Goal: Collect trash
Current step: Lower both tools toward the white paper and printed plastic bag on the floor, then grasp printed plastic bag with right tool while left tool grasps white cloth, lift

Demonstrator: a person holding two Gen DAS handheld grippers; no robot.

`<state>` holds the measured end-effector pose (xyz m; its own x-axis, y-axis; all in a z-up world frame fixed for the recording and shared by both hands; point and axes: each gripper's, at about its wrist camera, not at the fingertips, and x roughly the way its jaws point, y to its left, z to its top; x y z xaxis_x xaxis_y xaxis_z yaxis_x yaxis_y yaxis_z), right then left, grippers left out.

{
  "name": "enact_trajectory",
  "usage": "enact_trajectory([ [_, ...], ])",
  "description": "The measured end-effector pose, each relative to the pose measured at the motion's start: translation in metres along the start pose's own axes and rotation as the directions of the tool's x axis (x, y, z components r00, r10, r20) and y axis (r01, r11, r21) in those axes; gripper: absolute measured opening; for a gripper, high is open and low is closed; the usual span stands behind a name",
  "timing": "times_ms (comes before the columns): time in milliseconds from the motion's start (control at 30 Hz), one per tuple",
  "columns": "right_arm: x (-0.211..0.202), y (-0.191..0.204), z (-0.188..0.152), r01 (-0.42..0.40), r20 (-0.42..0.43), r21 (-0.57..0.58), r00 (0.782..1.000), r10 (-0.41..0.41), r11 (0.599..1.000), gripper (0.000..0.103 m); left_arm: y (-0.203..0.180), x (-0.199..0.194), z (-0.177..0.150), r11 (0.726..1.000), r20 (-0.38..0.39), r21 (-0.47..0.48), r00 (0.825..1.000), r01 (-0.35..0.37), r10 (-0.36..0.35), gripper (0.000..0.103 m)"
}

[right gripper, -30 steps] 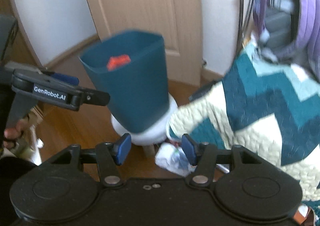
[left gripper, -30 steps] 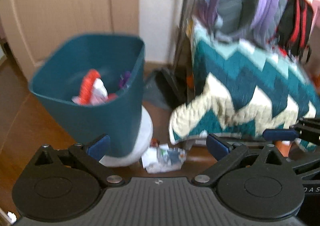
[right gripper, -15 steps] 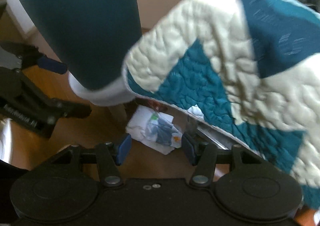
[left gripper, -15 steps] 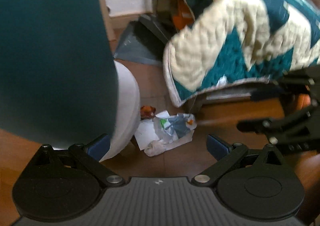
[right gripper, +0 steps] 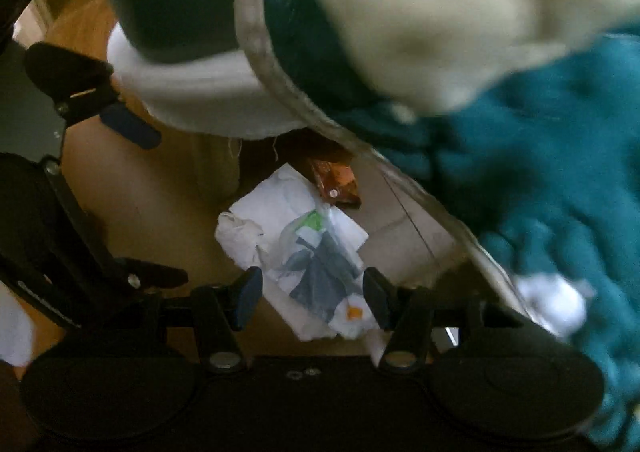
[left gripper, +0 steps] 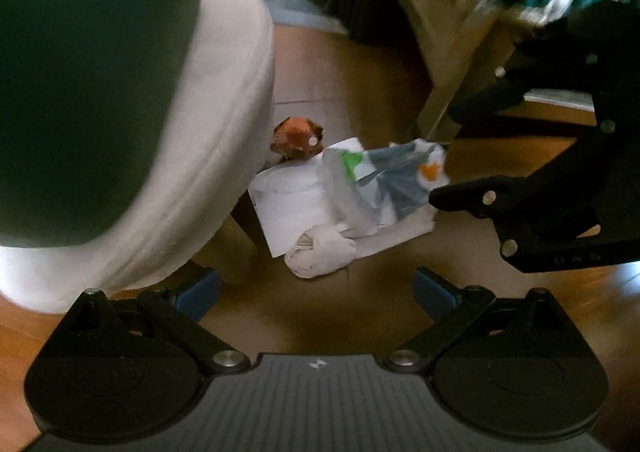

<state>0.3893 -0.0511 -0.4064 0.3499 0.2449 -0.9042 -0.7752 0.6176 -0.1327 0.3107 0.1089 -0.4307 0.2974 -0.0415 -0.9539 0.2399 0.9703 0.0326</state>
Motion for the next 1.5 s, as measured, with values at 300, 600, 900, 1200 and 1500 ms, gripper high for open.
enact_trajectory([
  [300, 0.053, 0.009, 0.007, 0.019, -0.046, -0.13, 0.999, -0.025, 0.991, 0.055, -0.025, 0.038, -0.007, 0.993, 0.015, 0.119, 1.0, -0.009, 0.007, 0.089],
  [600, 0.084, -0.003, 0.016, -0.033, -0.132, -0.082, 0.991, 0.022, 0.996, 0.053, -0.021, 0.067, 0.003, 0.989, -0.015, 0.143, 1.0, -0.02, 0.022, 0.076],
  [900, 0.098, 0.001, 0.014, -0.075, -0.175, -0.084, 0.983, 0.06, 0.994, 0.039, -0.017, 0.083, 0.006, 0.991, -0.065, 0.132, 0.998, 0.02, -0.011, 0.039],
  [1200, 0.078, 0.005, 0.001, -0.051, -0.134, -0.075, 0.99, 0.04, 0.996, 0.001, -0.005, 0.074, -0.004, 0.997, -0.075, 0.068, 0.996, 0.048, -0.043, 0.024],
  [1500, 0.034, 0.019, -0.021, -0.063, -0.103, -0.027, 0.993, 0.06, 0.998, 0.0, 0.003, 0.042, -0.02, 0.991, -0.074, 0.094, 0.994, 0.091, -0.084, 0.023],
])
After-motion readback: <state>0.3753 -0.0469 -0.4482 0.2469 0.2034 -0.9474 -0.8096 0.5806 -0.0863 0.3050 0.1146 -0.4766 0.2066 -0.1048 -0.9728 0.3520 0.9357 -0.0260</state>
